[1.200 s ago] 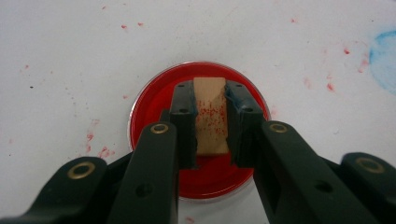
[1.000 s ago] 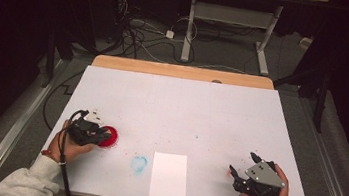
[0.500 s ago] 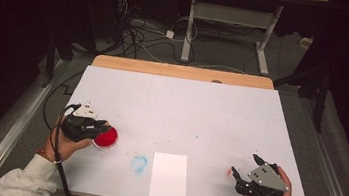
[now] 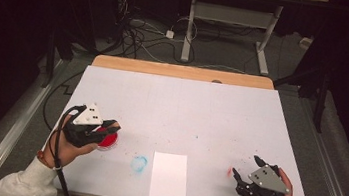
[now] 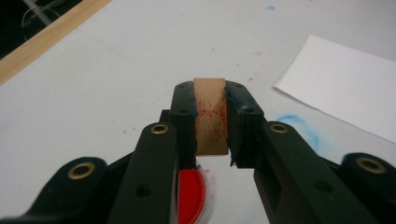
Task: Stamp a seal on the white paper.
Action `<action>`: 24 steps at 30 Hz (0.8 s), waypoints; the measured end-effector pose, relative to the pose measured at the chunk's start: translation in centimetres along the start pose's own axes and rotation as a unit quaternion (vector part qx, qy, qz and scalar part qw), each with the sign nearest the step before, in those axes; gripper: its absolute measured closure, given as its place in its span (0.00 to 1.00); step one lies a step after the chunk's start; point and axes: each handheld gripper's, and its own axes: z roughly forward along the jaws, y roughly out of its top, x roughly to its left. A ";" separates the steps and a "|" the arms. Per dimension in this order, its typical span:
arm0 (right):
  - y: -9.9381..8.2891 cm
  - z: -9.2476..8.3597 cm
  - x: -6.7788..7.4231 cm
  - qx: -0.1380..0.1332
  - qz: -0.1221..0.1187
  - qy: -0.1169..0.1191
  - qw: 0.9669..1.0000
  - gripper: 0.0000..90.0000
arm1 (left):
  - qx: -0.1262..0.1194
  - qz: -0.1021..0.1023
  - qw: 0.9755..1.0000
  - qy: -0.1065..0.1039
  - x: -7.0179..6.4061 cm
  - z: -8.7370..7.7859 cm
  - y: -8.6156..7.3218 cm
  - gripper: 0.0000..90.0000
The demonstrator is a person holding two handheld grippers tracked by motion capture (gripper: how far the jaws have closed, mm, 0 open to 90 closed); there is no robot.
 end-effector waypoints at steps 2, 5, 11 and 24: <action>-0.1 0.0 -0.1 0.001 0.000 -0.001 1.000 0.29 | -0.004 0.009 1.000 -0.011 -0.6 0.0 0.5 0.82; -0.1 -0.1 -0.1 0.001 0.001 -0.001 1.000 0.29 | -0.009 0.020 0.999 -0.024 -1.4 0.1 1.0 0.82; 0.0 -0.1 -0.1 0.000 -0.001 0.001 1.000 0.29 | -0.018 0.040 0.998 -0.038 -3.0 -0.1 2.1 0.82; 0.0 0.0 0.0 0.003 -0.003 0.004 1.000 0.29 | 0.023 0.092 0.991 -0.092 -6.6 4.1 3.5 0.82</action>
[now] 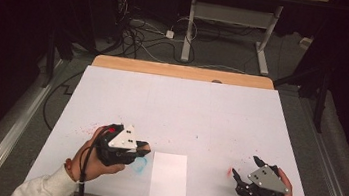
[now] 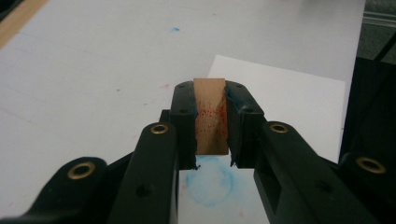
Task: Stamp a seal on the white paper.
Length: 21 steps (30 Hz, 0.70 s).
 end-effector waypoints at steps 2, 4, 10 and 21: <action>0.0 0.0 0.0 0.001 0.000 -0.001 1.000 0.29 | 0.007 0.005 1.000 -0.012 -0.4 1.0 0.4 0.82; 0.0 0.1 0.0 0.002 -0.001 -0.001 1.000 0.29 | 0.012 0.011 1.000 -0.022 -0.7 2.0 0.7 0.82; -0.1 0.0 0.0 0.002 -0.002 0.000 1.000 0.29 | 0.037 0.025 0.998 -0.051 -1.6 4.8 1.6 0.82; -0.1 0.0 0.0 0.005 -0.006 -0.001 1.000 0.29 | 0.076 0.038 0.993 -0.078 -2.4 8.8 2.1 0.82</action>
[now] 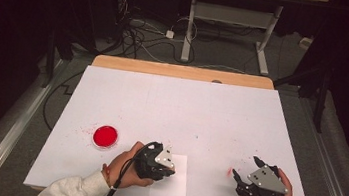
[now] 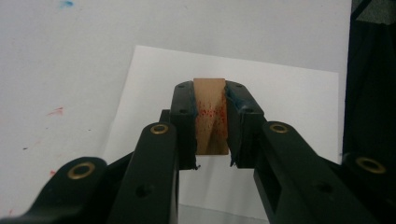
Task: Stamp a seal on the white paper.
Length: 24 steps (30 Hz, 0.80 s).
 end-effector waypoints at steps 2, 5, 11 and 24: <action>0.0 0.0 0.0 0.001 0.000 0.000 1.000 0.29 | 0.005 0.000 1.000 -0.003 0.0 0.5 0.0 0.82; 0.0 0.0 0.0 0.001 -0.001 0.000 1.000 0.29 | 0.023 0.003 1.000 -0.005 0.1 1.5 -0.2 0.82; 0.0 0.0 0.0 0.001 -0.002 -0.002 1.000 0.29 | 0.013 -0.003 1.000 -0.009 0.2 1.8 -0.6 0.82; 0.0 0.0 0.1 0.003 -0.002 -0.001 1.000 0.29 | 0.004 -0.017 0.999 -0.028 0.7 1.9 -0.9 0.82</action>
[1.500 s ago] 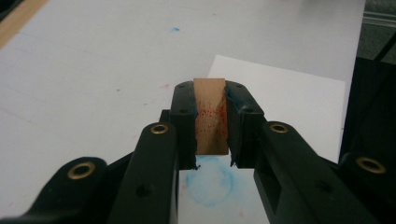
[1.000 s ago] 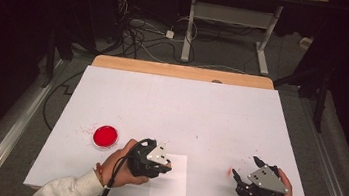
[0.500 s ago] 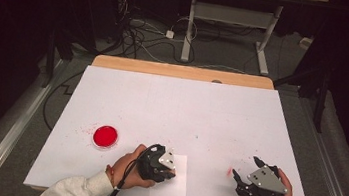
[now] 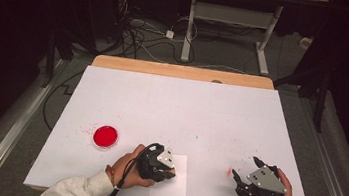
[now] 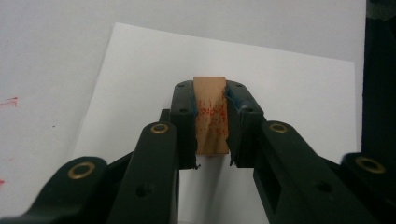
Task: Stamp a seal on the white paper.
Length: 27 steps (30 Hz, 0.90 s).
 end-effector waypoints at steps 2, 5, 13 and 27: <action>0.0 0.0 0.0 0.000 -0.001 0.000 1.000 0.29 | 0.000 -0.001 1.000 -0.002 0.0 0.0 0.0 0.82; 0.0 0.0 -0.1 0.000 0.001 0.001 1.000 0.29 | -0.003 -0.004 1.000 -0.003 0.1 0.0 -0.1 0.82; 0.0 0.1 0.0 0.002 0.001 0.002 1.000 0.30 | -0.008 -0.006 1.000 -0.004 0.1 0.1 -0.3 0.82; 0.0 0.0 0.0 0.003 0.000 0.003 1.000 0.30 | -0.005 -0.003 1.000 0.004 -0.1 0.1 -0.2 0.82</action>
